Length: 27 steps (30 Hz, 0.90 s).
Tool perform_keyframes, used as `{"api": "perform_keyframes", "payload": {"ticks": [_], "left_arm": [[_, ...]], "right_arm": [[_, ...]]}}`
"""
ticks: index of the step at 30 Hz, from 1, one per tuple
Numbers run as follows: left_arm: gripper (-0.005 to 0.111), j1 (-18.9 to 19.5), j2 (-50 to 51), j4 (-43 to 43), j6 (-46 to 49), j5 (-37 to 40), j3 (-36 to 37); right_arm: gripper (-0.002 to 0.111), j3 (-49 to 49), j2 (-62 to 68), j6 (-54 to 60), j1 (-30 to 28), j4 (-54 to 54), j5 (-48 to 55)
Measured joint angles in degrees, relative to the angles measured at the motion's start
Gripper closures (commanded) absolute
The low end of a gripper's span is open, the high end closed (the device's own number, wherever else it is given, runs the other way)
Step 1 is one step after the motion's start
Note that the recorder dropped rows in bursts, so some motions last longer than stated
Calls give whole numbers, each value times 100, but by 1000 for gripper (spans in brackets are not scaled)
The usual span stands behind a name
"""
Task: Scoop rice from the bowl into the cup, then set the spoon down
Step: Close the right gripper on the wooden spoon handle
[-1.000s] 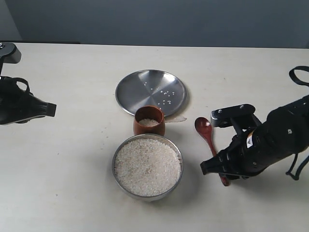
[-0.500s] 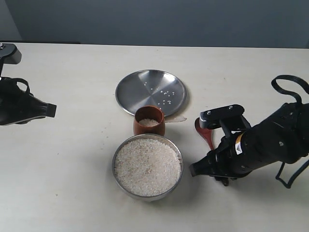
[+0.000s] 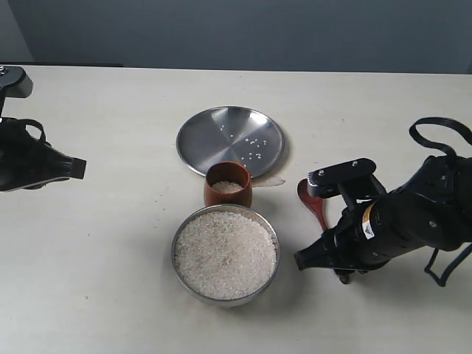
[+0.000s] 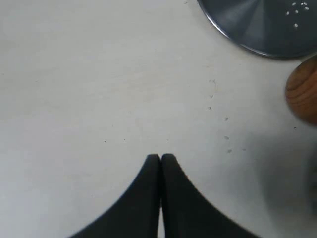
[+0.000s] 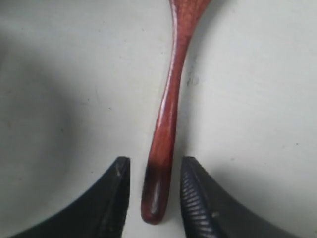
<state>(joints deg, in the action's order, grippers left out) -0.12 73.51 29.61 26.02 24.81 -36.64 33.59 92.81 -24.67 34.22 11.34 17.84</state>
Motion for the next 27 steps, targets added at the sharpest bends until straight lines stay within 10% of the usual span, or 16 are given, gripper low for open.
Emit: {"api": "perform_keyframes", "payload": {"ticks": [10, 13, 27], "left_arm": [[106, 0, 0, 11, 0, 0, 0], [106, 0, 0, 11, 0, 0, 0], [106, 0, 0, 37, 0, 12, 0]], "right_arm": [[77, 12, 395, -231, 0, 306, -141], [108, 45, 484, -246, 0, 306, -317], [109, 589, -186, 287, 23, 929, 1757]]}}
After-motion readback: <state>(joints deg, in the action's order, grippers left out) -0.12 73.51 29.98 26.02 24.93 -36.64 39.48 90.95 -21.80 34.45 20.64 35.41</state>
